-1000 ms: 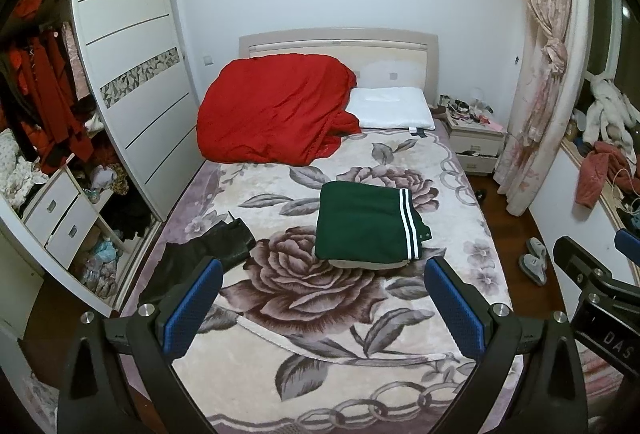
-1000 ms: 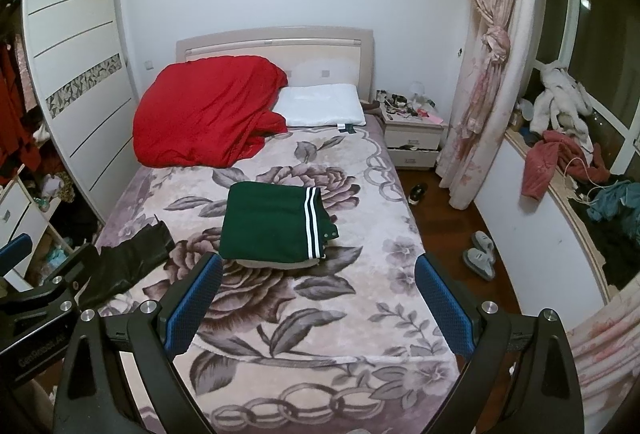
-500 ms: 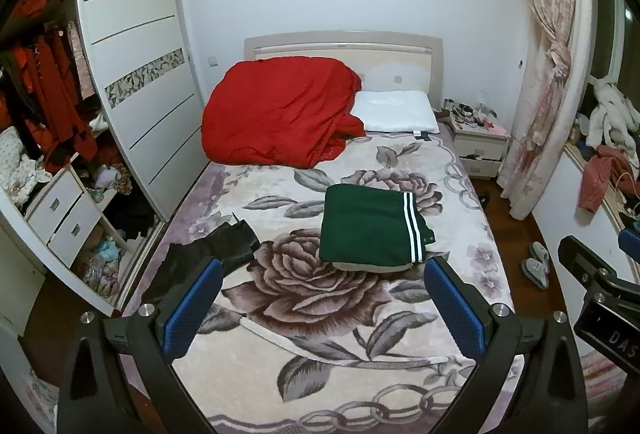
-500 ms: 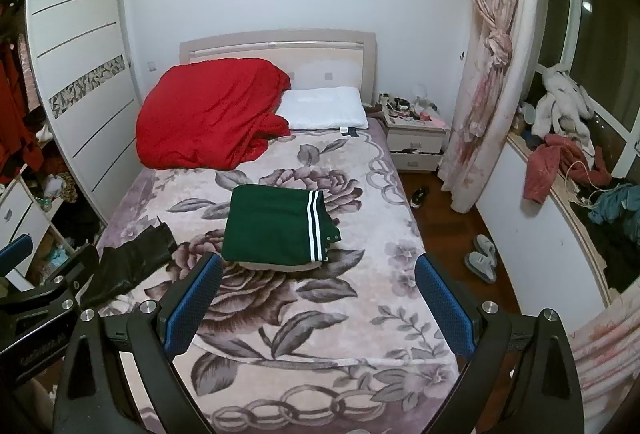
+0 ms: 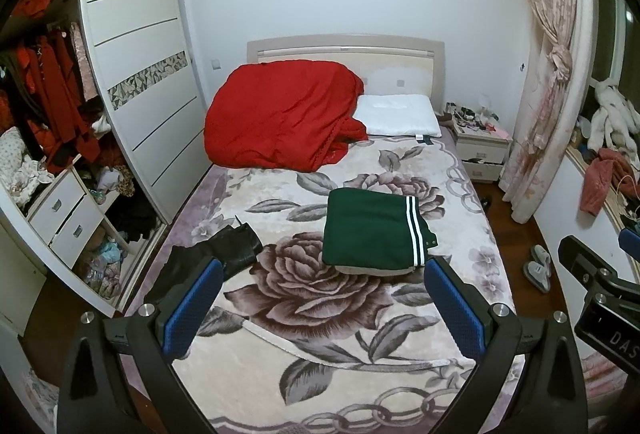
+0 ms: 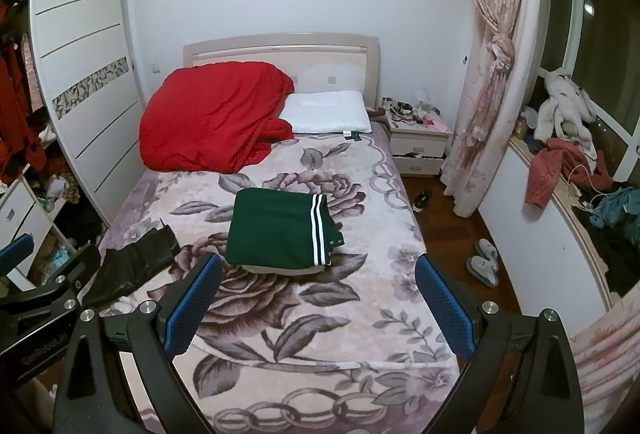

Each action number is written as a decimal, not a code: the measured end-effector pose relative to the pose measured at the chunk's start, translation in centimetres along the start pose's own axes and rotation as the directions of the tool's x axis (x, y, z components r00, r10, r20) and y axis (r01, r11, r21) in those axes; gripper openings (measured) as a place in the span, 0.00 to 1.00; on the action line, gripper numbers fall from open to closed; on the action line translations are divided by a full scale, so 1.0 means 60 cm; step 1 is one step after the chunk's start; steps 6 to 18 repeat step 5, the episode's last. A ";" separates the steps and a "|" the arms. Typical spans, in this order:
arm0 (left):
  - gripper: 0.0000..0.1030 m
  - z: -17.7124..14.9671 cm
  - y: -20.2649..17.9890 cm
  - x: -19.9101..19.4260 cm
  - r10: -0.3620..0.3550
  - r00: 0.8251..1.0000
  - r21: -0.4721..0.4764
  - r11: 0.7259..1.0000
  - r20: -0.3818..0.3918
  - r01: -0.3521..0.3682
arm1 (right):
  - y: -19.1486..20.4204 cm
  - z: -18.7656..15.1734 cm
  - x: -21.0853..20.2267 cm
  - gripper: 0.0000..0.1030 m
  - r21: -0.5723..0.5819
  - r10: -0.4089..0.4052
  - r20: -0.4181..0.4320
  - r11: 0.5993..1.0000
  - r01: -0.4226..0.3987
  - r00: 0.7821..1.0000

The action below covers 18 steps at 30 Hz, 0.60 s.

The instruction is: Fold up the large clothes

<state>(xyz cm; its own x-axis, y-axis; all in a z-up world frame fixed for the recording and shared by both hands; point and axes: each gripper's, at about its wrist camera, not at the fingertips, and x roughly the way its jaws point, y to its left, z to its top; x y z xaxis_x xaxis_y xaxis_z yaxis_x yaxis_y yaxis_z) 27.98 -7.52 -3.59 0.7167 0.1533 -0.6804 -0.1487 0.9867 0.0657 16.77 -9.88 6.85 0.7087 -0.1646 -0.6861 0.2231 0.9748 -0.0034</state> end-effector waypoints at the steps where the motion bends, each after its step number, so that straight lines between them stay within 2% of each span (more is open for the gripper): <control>1: 1.00 0.001 0.000 0.000 -0.002 1.000 -0.001 1.000 0.000 0.002 | 0.000 0.001 0.002 0.96 -0.002 0.000 -0.001 1.000 0.000 1.000; 18: 1.00 0.000 0.001 -0.004 0.002 1.000 -0.013 1.000 0.012 -0.002 | 0.001 -0.001 0.001 0.96 0.001 -0.001 0.000 1.000 0.001 1.000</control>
